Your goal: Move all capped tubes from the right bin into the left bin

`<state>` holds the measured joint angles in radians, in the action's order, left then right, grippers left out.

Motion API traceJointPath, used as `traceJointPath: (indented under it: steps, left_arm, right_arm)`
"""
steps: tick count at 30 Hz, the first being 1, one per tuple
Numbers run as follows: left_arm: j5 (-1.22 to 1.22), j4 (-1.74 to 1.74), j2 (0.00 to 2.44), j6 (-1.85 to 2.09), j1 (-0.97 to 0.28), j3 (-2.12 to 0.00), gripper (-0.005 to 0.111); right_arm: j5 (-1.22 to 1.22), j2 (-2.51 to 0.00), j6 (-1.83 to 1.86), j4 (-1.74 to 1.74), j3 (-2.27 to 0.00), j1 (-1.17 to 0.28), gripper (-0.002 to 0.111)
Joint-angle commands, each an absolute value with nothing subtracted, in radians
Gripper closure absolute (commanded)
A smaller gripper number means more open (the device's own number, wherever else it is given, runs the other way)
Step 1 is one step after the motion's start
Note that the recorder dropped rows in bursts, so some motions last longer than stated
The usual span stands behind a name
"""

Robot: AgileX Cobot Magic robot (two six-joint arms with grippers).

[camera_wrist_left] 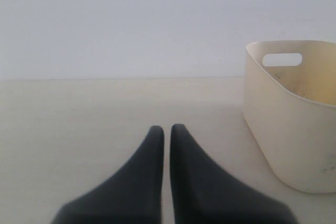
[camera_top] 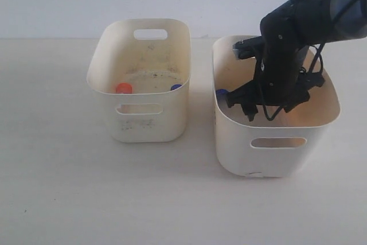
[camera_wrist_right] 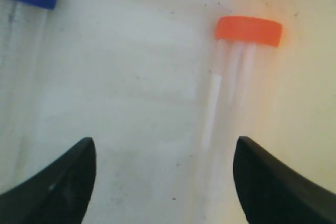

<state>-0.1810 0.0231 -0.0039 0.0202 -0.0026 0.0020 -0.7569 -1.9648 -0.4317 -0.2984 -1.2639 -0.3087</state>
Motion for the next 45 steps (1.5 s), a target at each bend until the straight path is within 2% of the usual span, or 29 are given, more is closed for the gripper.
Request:
traceJointPath:
  steps: [1,10,16,19,26,36,45]
  left_arm:
    - [-0.174,0.026,0.000,0.016,-0.010,0.000,0.103]
    - [-0.174,0.026,0.000,0.016,-0.010,0.000,0.103]
    - [-0.174,0.026,0.000,0.016,-0.010,0.000,0.103]
    - [-0.174,0.026,0.000,0.016,-0.010,0.000,0.103]
    - [-0.174,0.026,0.000,0.016,-0.010,0.000,0.103]
    - [-0.174,0.026,0.000,0.016,-0.010,0.000,0.103]
    - [-0.174,0.026,0.000,0.016,-0.010,0.000,0.103]
  right_arm:
    - [-0.874,-1.965,-0.527,-0.408,-1.258,-0.291,0.038]
    - [-0.909,-1.965,-0.569,-0.472,-1.258,-0.291,0.038]
    - [-0.939,-1.965,-0.544,-0.446,-1.258,-0.291,0.050]
    - [-0.939,-1.966,-0.501,-0.436,-1.258,-0.291,0.041]
    - [-1.036,-1.966,-0.564,-0.738,-1.258,-0.382,0.041]
    - [-0.954,-1.966,-0.592,-0.651,-1.258,-0.392,0.041]
    - [-1.033,-1.966,-0.573,-0.807,-1.258,-0.416,0.041]
